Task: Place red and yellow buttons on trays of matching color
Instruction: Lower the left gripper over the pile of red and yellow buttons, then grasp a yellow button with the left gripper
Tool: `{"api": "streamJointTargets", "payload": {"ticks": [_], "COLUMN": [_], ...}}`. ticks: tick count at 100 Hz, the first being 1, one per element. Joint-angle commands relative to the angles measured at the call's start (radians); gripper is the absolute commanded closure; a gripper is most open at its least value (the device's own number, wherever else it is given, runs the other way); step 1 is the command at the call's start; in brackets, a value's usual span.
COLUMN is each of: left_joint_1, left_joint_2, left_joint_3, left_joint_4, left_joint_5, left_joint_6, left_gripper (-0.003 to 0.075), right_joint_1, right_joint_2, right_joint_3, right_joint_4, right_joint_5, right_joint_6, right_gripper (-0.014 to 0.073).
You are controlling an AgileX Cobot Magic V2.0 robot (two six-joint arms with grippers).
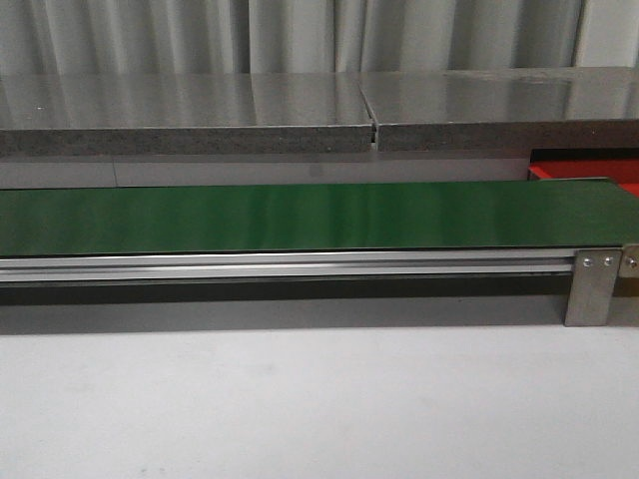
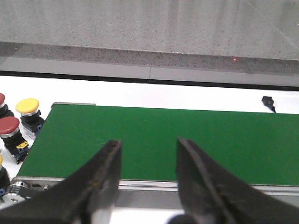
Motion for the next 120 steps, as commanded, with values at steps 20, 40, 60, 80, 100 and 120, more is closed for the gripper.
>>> {"api": "streamJointTargets", "payload": {"ticks": [20,40,60,80,100,120], "left_joint_1": [0.015,0.122,0.265,0.377,0.480,0.549], "left_joint_2": [0.132,0.285,0.460,0.617,0.773,0.914], "left_joint_3": [-0.140,-0.292,-0.460,-0.609,-0.734,-0.815], "left_joint_4": [-0.017,-0.074,-0.130,-0.131,-0.129,-0.105], "left_joint_5": [-0.029,0.144,0.352,0.516,0.641,0.652], "left_joint_6": [-0.009,-0.011,-0.011,-0.011,-0.011,-0.011], "left_gripper": [0.0320,0.0320,0.0320,0.0320,0.0319,0.0237], "right_joint_1": [-0.004,-0.004,-0.004,-0.004,-0.004,-0.004], "right_joint_2": [-0.004,-0.004,-0.004,-0.004,-0.004,-0.004], "right_joint_3": [-0.010,-0.010,-0.010,-0.010,-0.010,-0.010], "right_joint_4": [-0.008,-0.008,-0.008,-0.008,-0.008,-0.008], "right_joint_5": [-0.073,-0.073,-0.073,-0.073,-0.073,-0.073], "right_joint_6": [0.000,0.000,0.000,0.000,0.000,0.000], "right_gripper": [0.0659,0.0659,0.0659,0.0659,0.0659,0.0659]}}
